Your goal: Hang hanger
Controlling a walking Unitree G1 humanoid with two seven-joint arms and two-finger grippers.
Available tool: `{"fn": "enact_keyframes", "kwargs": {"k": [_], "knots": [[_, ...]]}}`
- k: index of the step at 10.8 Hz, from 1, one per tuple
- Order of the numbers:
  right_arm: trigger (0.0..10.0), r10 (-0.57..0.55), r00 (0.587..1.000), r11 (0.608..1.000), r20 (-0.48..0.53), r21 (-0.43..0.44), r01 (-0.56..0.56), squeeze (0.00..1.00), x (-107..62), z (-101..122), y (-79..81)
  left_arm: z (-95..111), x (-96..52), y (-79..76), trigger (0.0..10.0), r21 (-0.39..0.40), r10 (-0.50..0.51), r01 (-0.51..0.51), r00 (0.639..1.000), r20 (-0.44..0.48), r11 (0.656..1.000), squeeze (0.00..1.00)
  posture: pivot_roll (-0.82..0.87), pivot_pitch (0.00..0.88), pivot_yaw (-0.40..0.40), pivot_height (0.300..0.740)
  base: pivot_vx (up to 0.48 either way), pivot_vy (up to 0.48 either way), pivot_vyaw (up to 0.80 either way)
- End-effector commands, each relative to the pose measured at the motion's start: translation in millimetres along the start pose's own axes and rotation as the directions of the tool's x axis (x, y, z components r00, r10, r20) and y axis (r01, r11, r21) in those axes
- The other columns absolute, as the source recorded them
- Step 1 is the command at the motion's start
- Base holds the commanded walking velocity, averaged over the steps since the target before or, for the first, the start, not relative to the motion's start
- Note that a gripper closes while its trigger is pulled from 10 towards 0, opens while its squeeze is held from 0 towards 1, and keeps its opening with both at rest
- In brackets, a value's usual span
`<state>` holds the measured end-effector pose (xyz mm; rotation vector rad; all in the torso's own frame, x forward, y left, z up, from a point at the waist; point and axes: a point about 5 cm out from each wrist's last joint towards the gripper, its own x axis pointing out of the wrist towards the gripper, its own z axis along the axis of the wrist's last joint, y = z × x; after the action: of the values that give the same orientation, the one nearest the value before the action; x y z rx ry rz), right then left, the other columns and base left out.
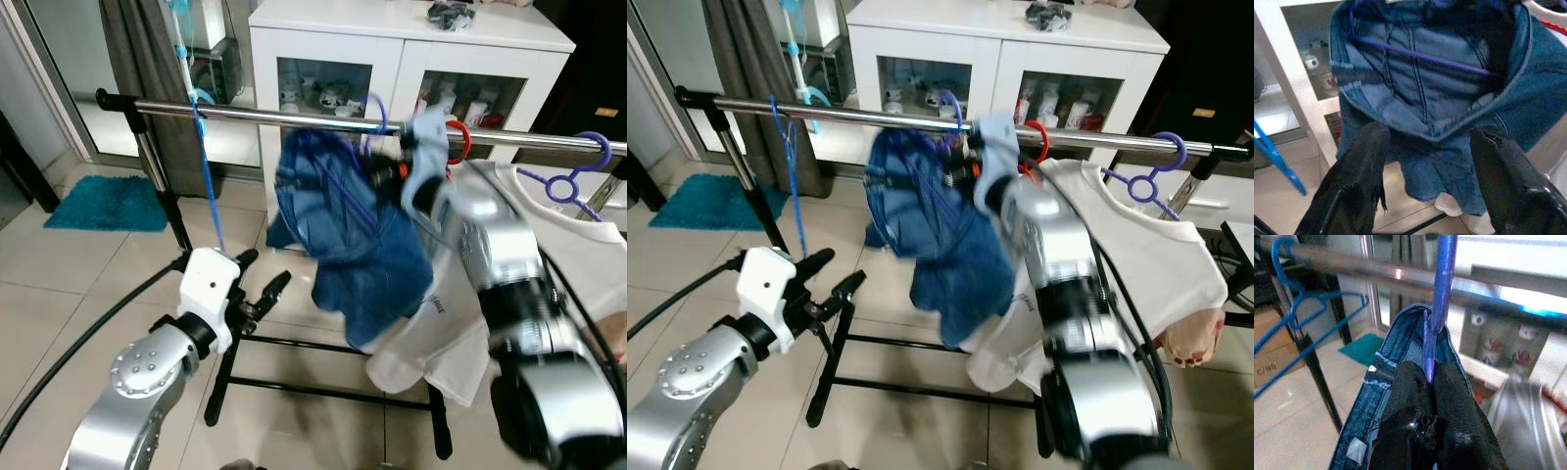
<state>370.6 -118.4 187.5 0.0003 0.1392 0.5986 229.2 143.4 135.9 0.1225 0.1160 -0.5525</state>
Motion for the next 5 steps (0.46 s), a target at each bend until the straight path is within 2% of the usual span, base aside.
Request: {"fn": "enact_keyframes", "kwargs": {"k": [1,2,3,4,5], "knots": [[0.0,0.003,1.000,1.000,0.020,-0.015,-0.003,0.00,-2.5,6.3,1.8,-1.0,1.6,0.4,10.0,0.017,0.001,-0.001,1.000,-0.014,1.000,0.00,-0.08,0.000,0.013,0.740,0.000,0.000,0.00],[0.0,-0.021,0.999,0.999,-0.030,-0.027,0.020,0.00,-13.1,-10.3,8.4,-2.9,1.9,1.9,10.0,0.028,0.015,-0.015,1.000,-0.027,1.000,0.00,-0.08,0.000,0.016,0.740,0.000,0.000,0.00],[0.0,-0.024,0.999,0.999,-0.044,-0.035,0.022,0.00,-18.3,-17.0,11.3,-3.9,1.5,3.3,10.0,0.026,0.032,-0.031,0.999,-0.029,0.999,0.00,-0.07,0.000,0.015,0.740,0.000,0.000,0.00],[0.0,-0.054,0.998,0.999,-0.039,-0.010,0.054,0.00,-30.8,-28.8,14.7,-5.0,0.9,6.9,10.0,0.020,0.081,-0.080,0.996,-0.026,0.997,0.00,-0.07,0.000,0.013,0.740,0.000,0.000,0.00],[0.0,-0.111,0.994,0.993,0.008,0.033,0.111,0.00,-45.0,-35.6,17.6,-4.5,0.8,7.6,10.0,0.007,0.101,-0.101,0.995,-0.014,0.995,0.00,-0.08,0.000,0.011,0.740,0.000,0.000,0.00]]}}
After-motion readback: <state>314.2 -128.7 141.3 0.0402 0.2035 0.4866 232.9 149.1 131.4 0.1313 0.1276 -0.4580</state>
